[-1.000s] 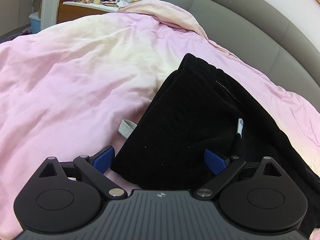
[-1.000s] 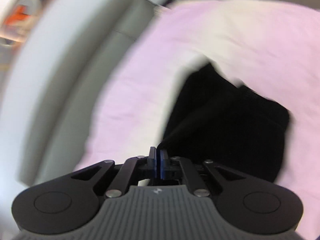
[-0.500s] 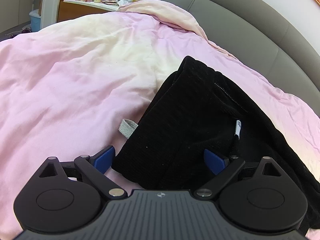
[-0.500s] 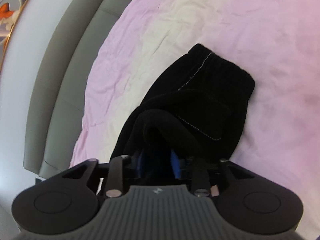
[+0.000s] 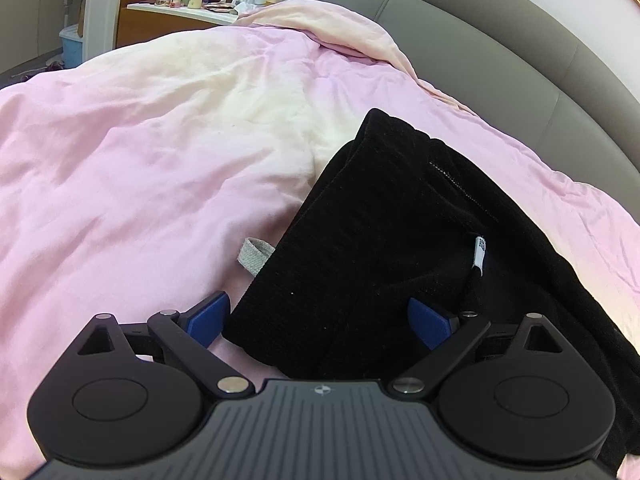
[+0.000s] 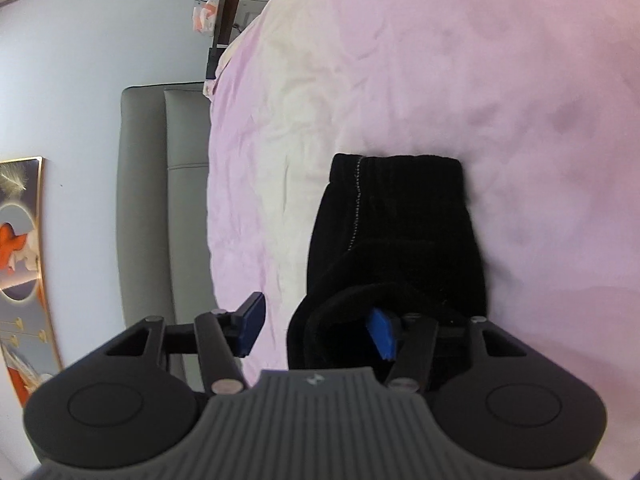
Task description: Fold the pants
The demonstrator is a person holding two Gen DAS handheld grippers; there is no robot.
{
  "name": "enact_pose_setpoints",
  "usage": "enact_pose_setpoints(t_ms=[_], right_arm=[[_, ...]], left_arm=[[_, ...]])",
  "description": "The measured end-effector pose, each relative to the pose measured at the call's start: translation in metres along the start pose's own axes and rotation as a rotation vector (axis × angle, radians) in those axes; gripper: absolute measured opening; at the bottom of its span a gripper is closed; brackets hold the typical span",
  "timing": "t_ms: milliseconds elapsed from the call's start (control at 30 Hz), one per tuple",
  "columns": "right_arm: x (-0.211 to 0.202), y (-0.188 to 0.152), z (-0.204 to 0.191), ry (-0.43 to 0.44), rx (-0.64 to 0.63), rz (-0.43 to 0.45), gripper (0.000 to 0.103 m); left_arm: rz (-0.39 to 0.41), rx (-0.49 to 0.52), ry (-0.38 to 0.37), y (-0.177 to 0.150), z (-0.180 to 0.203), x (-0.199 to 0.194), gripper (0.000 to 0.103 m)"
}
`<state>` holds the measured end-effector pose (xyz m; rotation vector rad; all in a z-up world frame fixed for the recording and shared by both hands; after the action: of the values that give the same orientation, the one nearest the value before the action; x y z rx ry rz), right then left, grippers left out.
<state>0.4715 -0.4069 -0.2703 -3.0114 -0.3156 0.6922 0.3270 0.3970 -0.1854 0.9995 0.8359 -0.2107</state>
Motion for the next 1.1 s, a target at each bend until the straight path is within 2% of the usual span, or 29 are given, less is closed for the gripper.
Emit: enact_pose_setpoints(t_ms=[33, 67, 100, 167, 200, 233, 267, 300, 333, 367, 400, 467, 500, 600, 700, 767, 833, 900, 933, 1000, 1033, 1100], right_arm=[[0.004, 0.0, 0.0, -0.066, -0.026, 0.016, 0.043], [0.005, 0.0, -0.001, -0.126, -0.051, 0.032, 0.017], [0.006, 0.0, -0.002, -0.195, -0.078, 0.05, 0.011], [0.008, 0.001, -0.019, -0.253, -0.164, 0.113, 0.0], [0.009, -0.001, -0.031, -0.259, -0.223, 0.147, 0.0], [0.007, -0.007, -0.047, -0.242, -0.292, 0.178, 0.0], [0.006, -0.021, -0.07, -0.195, -0.426, 0.214, 0.0], [0.001, -0.045, -0.099, -0.119, -0.605, 0.223, 0.0], [-0.005, -0.085, -0.13, -0.005, -0.873, 0.21, 0.0], [-0.015, -0.129, -0.151, 0.112, -1.127, 0.178, 0.0], [-0.025, -0.171, -0.161, 0.206, -1.329, 0.127, 0.0], [-0.043, -0.259, -0.158, 0.315, -1.711, 0.026, 0.0], [-0.047, -0.295, -0.147, 0.356, -1.846, -0.051, 0.0], [-0.047, -0.364, -0.106, 0.393, -2.031, -0.291, 0.0], [-0.045, -0.409, -0.067, 0.384, -2.151, -0.453, 0.0], [-0.046, -0.425, -0.058, 0.385, -2.194, -0.483, 0.0], [-0.054, -0.426, -0.074, 0.405, -2.162, -0.456, 0.0], [-0.047, -0.396, -0.126, 0.408, -1.958, -0.374, 0.0], [-0.045, -0.366, -0.154, 0.394, -1.799, -0.323, 0.0], [-0.04, -0.283, -0.196, 0.329, -1.459, -0.173, 0.0], [-0.037, -0.236, -0.206, 0.275, -1.314, -0.1, 0.0], [-0.03, -0.15, -0.201, 0.16, -1.077, 0.007, 0.0]], left_arm=[[0.002, 0.007, 0.003, -0.001, 0.001, 0.0, 0.103], [0.005, 0.01, 0.004, -0.001, 0.001, 0.0, 0.103], [0.005, 0.009, 0.003, -0.001, 0.001, 0.0, 0.103], [0.003, 0.005, -0.002, 0.0, 0.001, -0.001, 0.103], [0.003, 0.003, -0.005, 0.0, 0.0, -0.001, 0.103], [0.003, -0.001, -0.007, 0.0, -0.001, -0.002, 0.103], [0.002, -0.004, -0.009, 0.0, -0.001, -0.002, 0.103], [0.002, -0.005, -0.008, 0.0, -0.001, -0.001, 0.103], [0.003, -0.004, -0.007, 0.0, -0.001, -0.001, 0.103], [0.003, -0.002, -0.004, 0.0, -0.001, 0.0, 0.103], [0.005, 0.002, -0.001, -0.001, -0.001, 0.0, 0.103], [0.009, 0.013, 0.004, -0.002, 0.0, 0.001, 0.103], [0.01, 0.016, 0.005, -0.002, 0.001, 0.001, 0.103], [0.007, 0.014, 0.001, -0.002, 0.001, 0.0, 0.103], [0.007, 0.007, -0.006, -0.002, 0.0, 0.0, 0.103], [0.005, 0.005, -0.009, -0.002, -0.001, 0.0, 0.103], [0.005, 0.002, -0.01, -0.002, -0.001, 0.0, 0.103], [0.004, -0.002, -0.012, -0.001, -0.001, -0.001, 0.103], [0.003, -0.005, -0.013, -0.001, -0.002, 0.0, 0.103], [0.004, -0.006, -0.013, -0.001, -0.002, 0.0, 0.103], [0.004, -0.005, -0.013, -0.001, -0.002, 0.0, 0.103], [0.002, -0.007, -0.014, 0.0, -0.002, -0.001, 0.103]])
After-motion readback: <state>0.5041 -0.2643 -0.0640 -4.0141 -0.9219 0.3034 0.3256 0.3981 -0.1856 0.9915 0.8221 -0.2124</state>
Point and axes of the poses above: each gripper's, at about its wrist camera, not at the fingertips, and x roughly the way its jaws point, z to its right, y to its top, the point moved 2 cm from there along x, roughly the way its jaws point, and after that the axes turned 3 degrees about x, right-handed, at the moved point
